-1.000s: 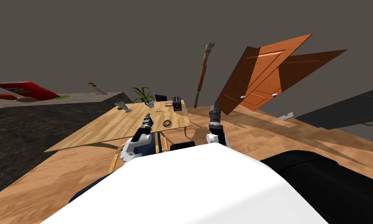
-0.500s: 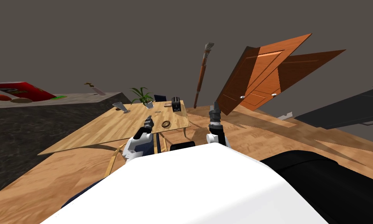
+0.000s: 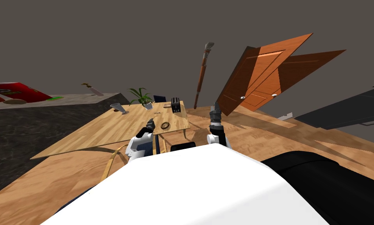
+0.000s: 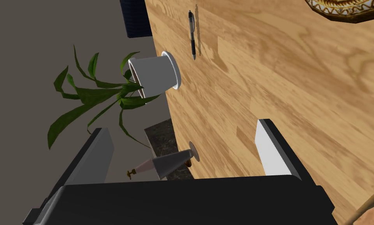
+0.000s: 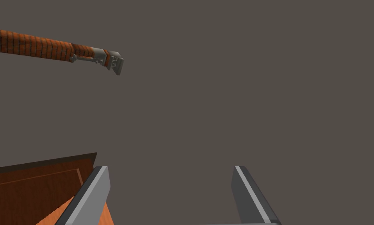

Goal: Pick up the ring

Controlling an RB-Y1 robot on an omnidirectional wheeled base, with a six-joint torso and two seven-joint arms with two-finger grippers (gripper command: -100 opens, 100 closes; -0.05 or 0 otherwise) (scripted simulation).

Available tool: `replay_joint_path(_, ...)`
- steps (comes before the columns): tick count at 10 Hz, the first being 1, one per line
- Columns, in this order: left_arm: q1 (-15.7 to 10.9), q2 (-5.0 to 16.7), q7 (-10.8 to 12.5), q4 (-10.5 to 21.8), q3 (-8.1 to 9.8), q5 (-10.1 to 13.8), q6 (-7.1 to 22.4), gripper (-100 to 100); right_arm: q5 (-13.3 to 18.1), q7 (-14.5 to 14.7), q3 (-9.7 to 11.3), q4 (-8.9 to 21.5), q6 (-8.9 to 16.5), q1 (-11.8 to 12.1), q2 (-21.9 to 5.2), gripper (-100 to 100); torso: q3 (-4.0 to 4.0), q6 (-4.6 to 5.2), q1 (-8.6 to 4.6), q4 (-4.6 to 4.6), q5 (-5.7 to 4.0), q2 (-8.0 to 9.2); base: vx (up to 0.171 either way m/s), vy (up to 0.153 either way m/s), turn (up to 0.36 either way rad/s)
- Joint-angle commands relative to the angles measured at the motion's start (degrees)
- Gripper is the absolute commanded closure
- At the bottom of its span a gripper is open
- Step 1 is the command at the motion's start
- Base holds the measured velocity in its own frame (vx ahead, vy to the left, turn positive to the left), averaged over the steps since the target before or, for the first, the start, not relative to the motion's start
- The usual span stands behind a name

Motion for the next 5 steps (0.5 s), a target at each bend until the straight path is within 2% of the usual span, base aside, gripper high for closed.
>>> replay_joint_path(1, -1.69, 0.06, -0.33, 2.21, 0.49, 0.09, 2.86, -100, 0.0, 0.0, 0.0, 0.0, 0.0, 0.0, 0.0, 0, 0.0, 0.0, 0.0, 0.0, 0.0, 0.0, 0.038, -0.032, -0.014)
replay_joint_path(2, -1.69, 0.06, -0.33, 2.21, 0.49, 0.09, 3.25, -100, 0.0, 0.0, 0.0, 0.0, 0.0, 0.0, 0.0, 0, -0.02, 0.0, 0.0, -0.01, 0.0, -0.04, 0.03, -0.021, -0.006)
replay_joint_path(4, -3.77, -0.36, -0.97, 5.36, 1.13, -0.03, 7.22, -100, 0.0, 0.0, 0.0, 0.0, 0.0, 0.0, 0.0, 0, -0.01, 0.0, 0.03, -0.01, 0.01, -0.02, 0.038, -0.027, -0.017)
replay_joint_path(5, -3.77, -0.36, -0.97, 5.36, 1.13, -0.03, 8.3, -100, 0.0, 0.0, 0.0, 0.0, 0.0, 0.0, 0.0, 0, -0.04, 0.01, 0.0, -0.01, 0.0, -0.07, 0.036, -0.032, -0.005)
